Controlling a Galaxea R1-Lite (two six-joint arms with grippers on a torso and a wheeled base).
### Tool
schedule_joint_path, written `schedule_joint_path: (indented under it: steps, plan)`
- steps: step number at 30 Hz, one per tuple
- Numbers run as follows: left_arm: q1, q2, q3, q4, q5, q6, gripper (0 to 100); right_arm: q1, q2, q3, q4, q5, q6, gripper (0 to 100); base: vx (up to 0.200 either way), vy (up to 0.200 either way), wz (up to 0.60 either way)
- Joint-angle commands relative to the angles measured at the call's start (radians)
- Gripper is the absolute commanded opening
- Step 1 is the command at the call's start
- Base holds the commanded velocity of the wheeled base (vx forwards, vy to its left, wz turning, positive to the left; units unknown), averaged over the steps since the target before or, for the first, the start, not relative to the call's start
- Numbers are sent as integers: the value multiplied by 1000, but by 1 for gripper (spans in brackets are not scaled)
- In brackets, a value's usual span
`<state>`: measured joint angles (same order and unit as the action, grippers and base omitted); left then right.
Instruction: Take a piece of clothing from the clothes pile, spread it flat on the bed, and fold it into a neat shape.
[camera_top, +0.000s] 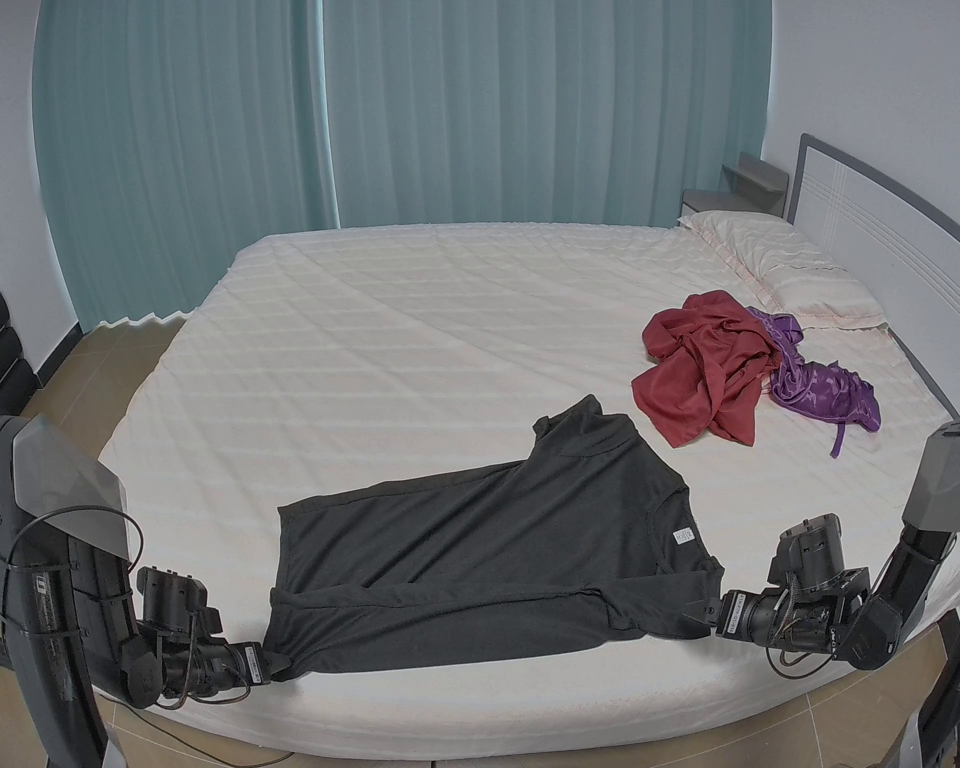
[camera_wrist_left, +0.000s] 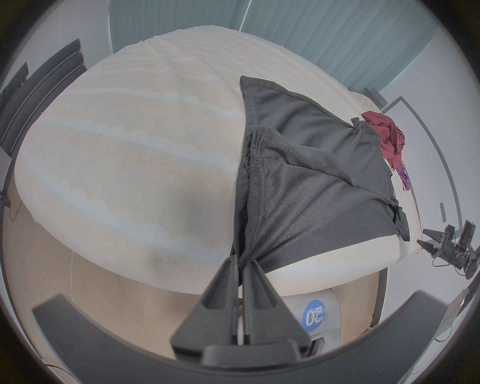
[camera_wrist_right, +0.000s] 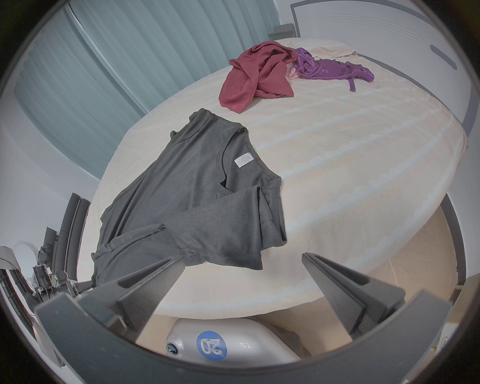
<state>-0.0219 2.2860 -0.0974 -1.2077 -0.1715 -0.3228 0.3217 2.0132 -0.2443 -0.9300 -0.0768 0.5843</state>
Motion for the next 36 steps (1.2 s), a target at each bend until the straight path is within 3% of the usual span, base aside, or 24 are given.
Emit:
schedule_joint_path:
  steps: [1,7,13,17,18,23,27,31,36]
  plan:
    - [28,-60,-13,-44,0,-13,100,0,-8,0,-1,0,0,100,0,0,0]
    - [13,-115,-136,-41,-5,-113,100,2,-4,2,-18,2,0,100,0,0,0]
    - [-33,35,-265,-33,-3,-119,100,2,4,14,-52,2,0,100,0,0,0]
    - [-46,67,-268,-32,-2,-117,100,2,9,16,-53,2,0,100,0,0,0]
    - [-49,81,-272,-33,0,-117,0,2,12,13,-53,5,0,100,0,0,0]
    - [-44,86,-285,-36,1,-121,0,0,35,-1,-87,23,9,100,0,0,0]
    - [-44,79,-294,-38,4,-147,0,-44,101,-32,-162,38,-20,100,0,0,0]
    - [-43,46,-288,-38,12,-203,0,-122,182,-96,-165,126,-98,100,0,0,0]
    - [-38,43,-283,-38,15,-205,0,-168,222,-167,-165,180,-139,100,0,0,0]
